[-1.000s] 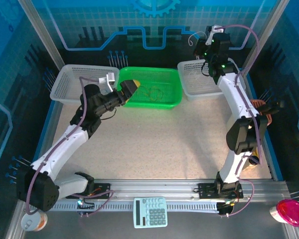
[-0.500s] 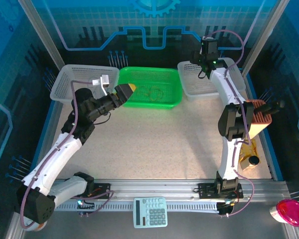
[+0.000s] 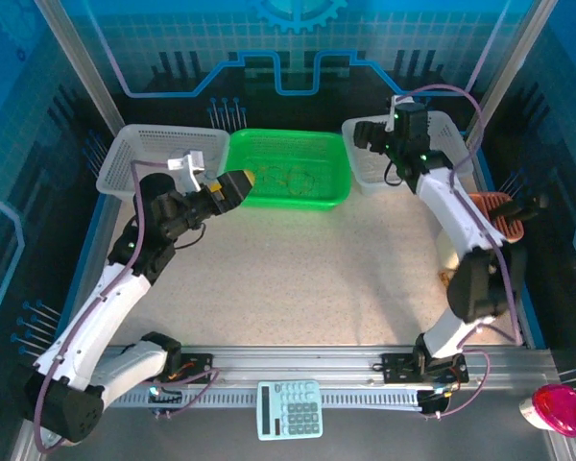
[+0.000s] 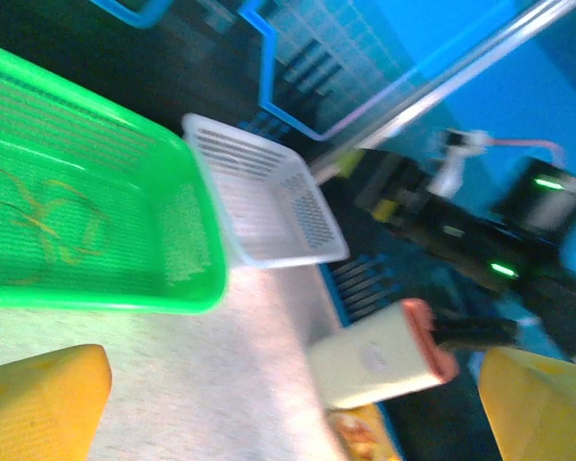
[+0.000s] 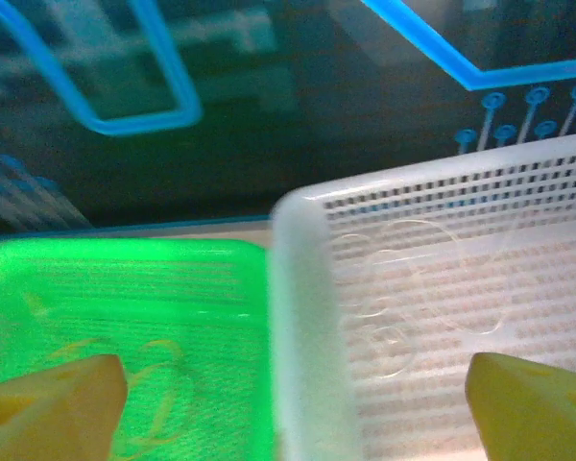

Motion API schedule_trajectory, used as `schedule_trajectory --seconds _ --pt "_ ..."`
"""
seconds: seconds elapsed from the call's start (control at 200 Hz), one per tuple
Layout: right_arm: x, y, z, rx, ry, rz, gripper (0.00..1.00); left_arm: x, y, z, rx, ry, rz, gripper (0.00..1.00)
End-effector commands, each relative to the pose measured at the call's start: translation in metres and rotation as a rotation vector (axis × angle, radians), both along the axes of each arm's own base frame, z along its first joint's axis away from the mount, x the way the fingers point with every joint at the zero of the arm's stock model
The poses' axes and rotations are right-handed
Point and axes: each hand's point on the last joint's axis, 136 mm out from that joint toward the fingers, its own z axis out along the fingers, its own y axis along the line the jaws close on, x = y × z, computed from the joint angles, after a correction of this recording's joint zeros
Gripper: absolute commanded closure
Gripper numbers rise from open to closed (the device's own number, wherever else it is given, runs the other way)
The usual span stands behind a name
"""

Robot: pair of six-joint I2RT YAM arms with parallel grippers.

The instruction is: Untangle the cables

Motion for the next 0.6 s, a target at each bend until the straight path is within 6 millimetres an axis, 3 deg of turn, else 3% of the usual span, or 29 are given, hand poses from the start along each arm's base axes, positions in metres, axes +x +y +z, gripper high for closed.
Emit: schedule_trajectory --seconds 0.0,0.105,0.25,0.27,0.425,0.595 --pt "-0.041 0.024 0.047 0.063 -0.164 0.132 0.00 0.005 0.040 0.000 0.212 -0.095 0.180 0.01" --pt "-0.080 0.021 0.036 0.057 -0.172 0.149 0.00 0.006 0.073 -0.009 0.374 -0.160 0.332 0.01" --pt "-0.113 -0.004 0.004 -0.037 -0.227 0.071 0.00 0.007 0.119 -0.031 0.586 -0.209 0.539 0.01" --pt "-0.117 -0.009 -0.010 -0.053 -0.221 0.056 0.00 0.007 0.125 -0.033 0.611 -0.214 0.562 0.01" --pt "-0.132 -0.031 -0.056 -0.164 -0.181 -0.003 0.00 0.002 0.149 -0.079 0.797 -0.270 0.649 0.01" --pt "-0.134 -0.064 -0.090 -0.249 -0.150 -0.148 0.00 0.001 0.172 -0.137 0.806 -0.159 0.699 0.01"
